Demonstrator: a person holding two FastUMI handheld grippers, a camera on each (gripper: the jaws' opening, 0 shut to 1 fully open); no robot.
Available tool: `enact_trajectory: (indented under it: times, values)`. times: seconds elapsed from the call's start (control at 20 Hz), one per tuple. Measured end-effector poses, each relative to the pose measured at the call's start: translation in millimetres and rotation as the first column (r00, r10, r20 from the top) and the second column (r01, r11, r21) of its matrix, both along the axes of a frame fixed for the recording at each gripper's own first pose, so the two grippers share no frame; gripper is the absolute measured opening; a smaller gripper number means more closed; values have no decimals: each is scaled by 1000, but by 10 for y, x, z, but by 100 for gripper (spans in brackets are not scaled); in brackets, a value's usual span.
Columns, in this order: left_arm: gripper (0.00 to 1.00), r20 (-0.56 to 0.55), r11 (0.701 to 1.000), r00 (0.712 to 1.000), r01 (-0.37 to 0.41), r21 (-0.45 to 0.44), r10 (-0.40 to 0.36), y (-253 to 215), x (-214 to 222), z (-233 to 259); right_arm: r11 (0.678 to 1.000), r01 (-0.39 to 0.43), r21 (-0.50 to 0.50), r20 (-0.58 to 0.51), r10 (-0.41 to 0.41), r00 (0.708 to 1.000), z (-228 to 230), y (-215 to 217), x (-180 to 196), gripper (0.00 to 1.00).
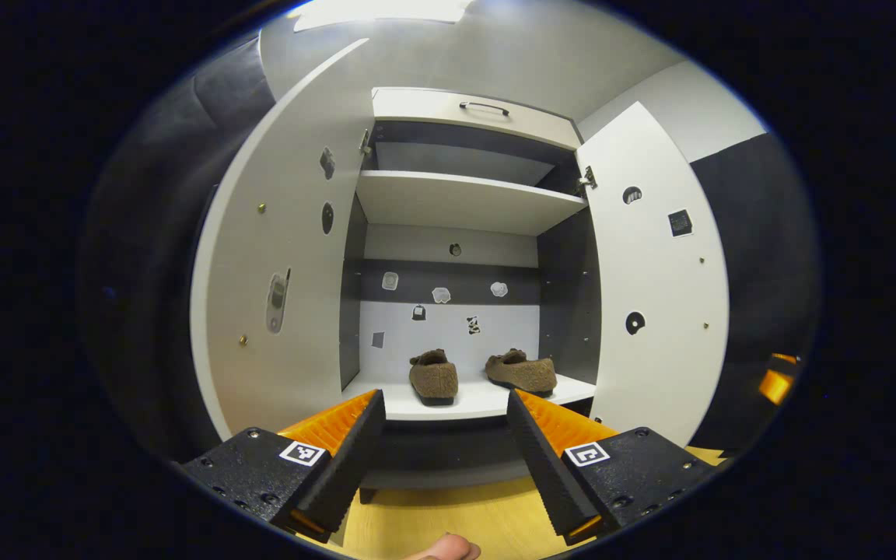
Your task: Grab one shoe with the right hand and put it into the shoe cabinet, grab the other shoe with the left hand and put it into the shoe cabinet; then close the right door with the right hand and the left door with the left hand.
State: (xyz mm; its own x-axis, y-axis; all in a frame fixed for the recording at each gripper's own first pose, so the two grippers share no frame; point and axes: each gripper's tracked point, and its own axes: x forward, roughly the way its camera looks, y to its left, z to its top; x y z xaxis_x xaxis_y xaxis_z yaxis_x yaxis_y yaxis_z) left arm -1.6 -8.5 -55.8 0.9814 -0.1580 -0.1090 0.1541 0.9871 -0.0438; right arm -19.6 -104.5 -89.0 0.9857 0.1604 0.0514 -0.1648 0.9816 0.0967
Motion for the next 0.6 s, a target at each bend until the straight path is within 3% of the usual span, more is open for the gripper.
enact_trajectory:
  times: [0.3, 0.45, 0.6]
  values:
    - [96, -59, 1000, 998, 20, 1, -20, -145, -568, -472, 995, -100, -25, -5, 99, 995, 124, -610, 829, 98]
    - [96, -78, 999, 997, 31, 12, -30, -190, -688, -614, 978, -203, 49, -47, 205, 978, 161, -515, 1250, 99]
    - [96, -82, 999, 996, 34, 21, -33, -203, -719, -636, 981, -180, 76, -66, 185, 981, 363, -509, 1664, 99]
